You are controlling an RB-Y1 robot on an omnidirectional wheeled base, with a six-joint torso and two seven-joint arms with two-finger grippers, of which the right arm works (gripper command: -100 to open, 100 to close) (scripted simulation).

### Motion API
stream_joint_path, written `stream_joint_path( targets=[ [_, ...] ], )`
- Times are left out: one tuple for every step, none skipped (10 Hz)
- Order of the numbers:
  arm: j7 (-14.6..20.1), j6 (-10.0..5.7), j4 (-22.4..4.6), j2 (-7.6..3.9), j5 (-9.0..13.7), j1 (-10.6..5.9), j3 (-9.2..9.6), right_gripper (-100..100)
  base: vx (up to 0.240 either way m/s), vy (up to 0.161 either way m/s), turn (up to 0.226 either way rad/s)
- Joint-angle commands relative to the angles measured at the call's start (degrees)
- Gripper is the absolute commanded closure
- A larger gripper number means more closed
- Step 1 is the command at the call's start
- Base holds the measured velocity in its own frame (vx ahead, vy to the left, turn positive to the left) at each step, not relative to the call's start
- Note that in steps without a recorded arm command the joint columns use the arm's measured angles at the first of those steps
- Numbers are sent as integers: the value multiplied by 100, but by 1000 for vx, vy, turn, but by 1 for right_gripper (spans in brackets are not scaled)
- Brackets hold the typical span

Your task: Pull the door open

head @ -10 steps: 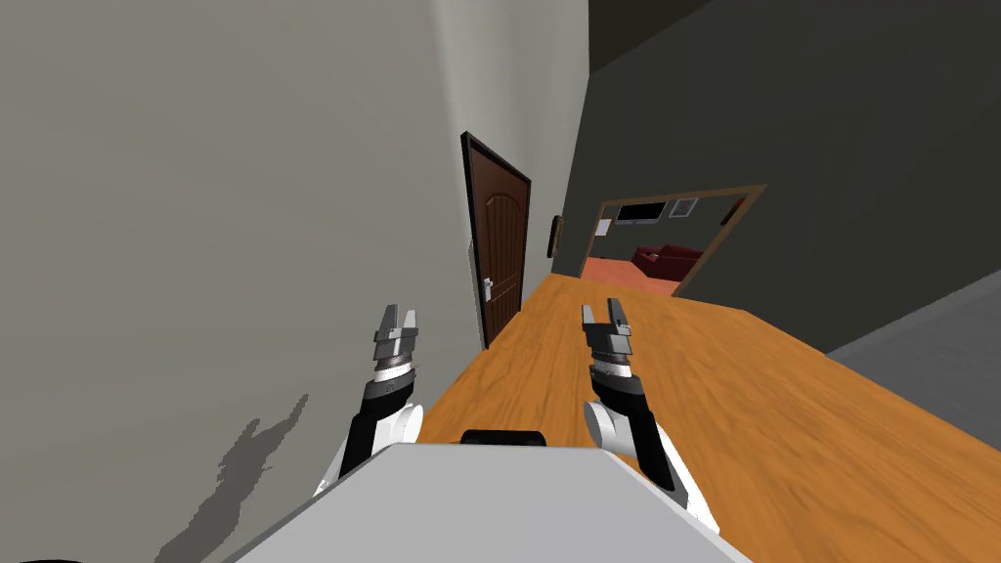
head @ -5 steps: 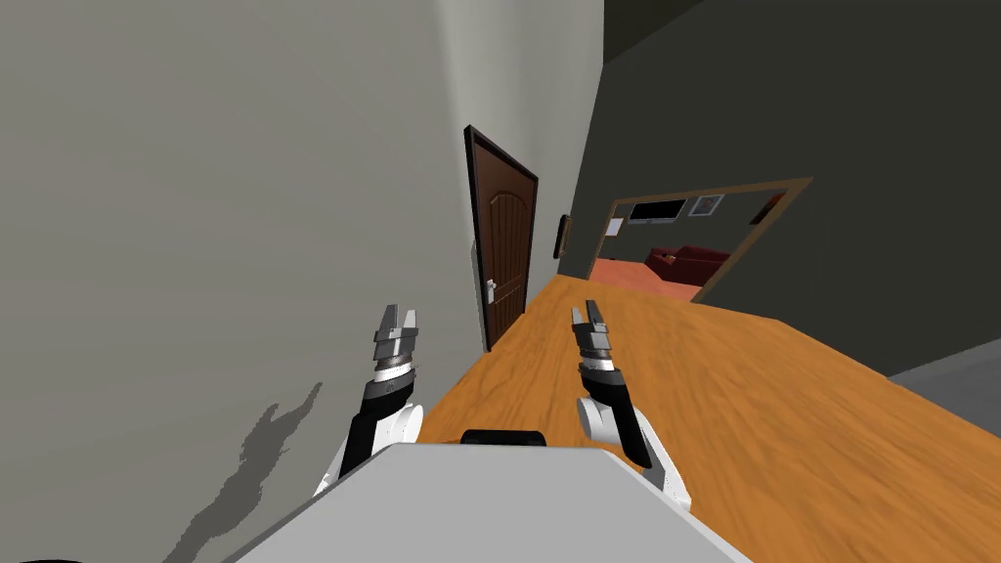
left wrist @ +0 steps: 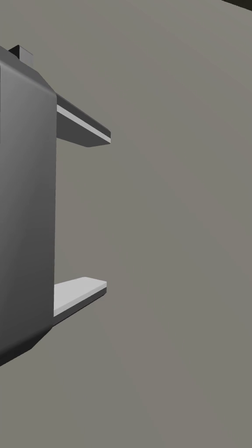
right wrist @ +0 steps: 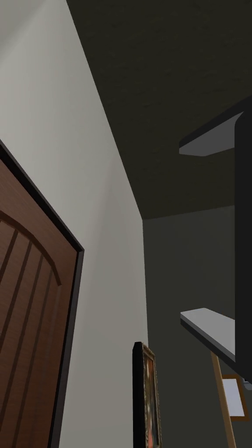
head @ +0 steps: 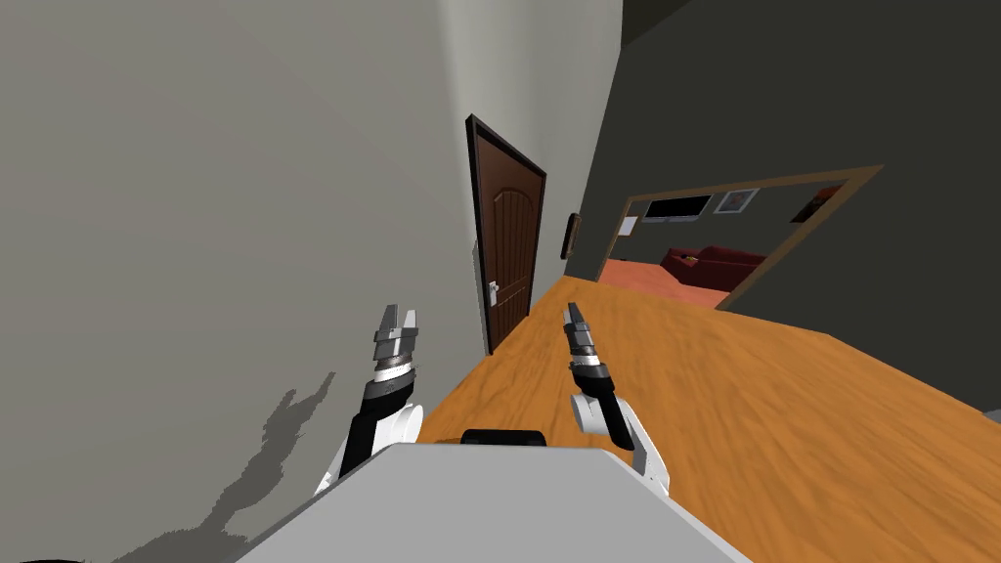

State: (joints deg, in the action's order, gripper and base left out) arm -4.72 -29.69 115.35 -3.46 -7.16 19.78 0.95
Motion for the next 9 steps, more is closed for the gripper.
stream_joint_path(
  targets=[
    [-169,28,-181,-33,-109,-109,39,-100,85,-40,77],
    [-269,39,-297,-54,-175,-173,63,-100,87,-41,96],
    [-369,50,-412,-75,-242,-238,87,-100,95,-36,103],
    [-468,61,-528,-95,-309,-302,112,-100,91,-48,88],
    [-574,72,-651,-113,-380,-371,137,-100,78,-49,87],
    [-680,84,-774,-131,-451,-439,163,-100,92,-48,103],
    [-786,95,-897,-149,-522,-508,189,-100,97,-54,108],
    [-892,107,-1020,-168,-593,-576,215,-100,100,-43,98],
    [-999,119,-1145,-185,-664,-645,241,-100,94,-43,94]
  ],
)
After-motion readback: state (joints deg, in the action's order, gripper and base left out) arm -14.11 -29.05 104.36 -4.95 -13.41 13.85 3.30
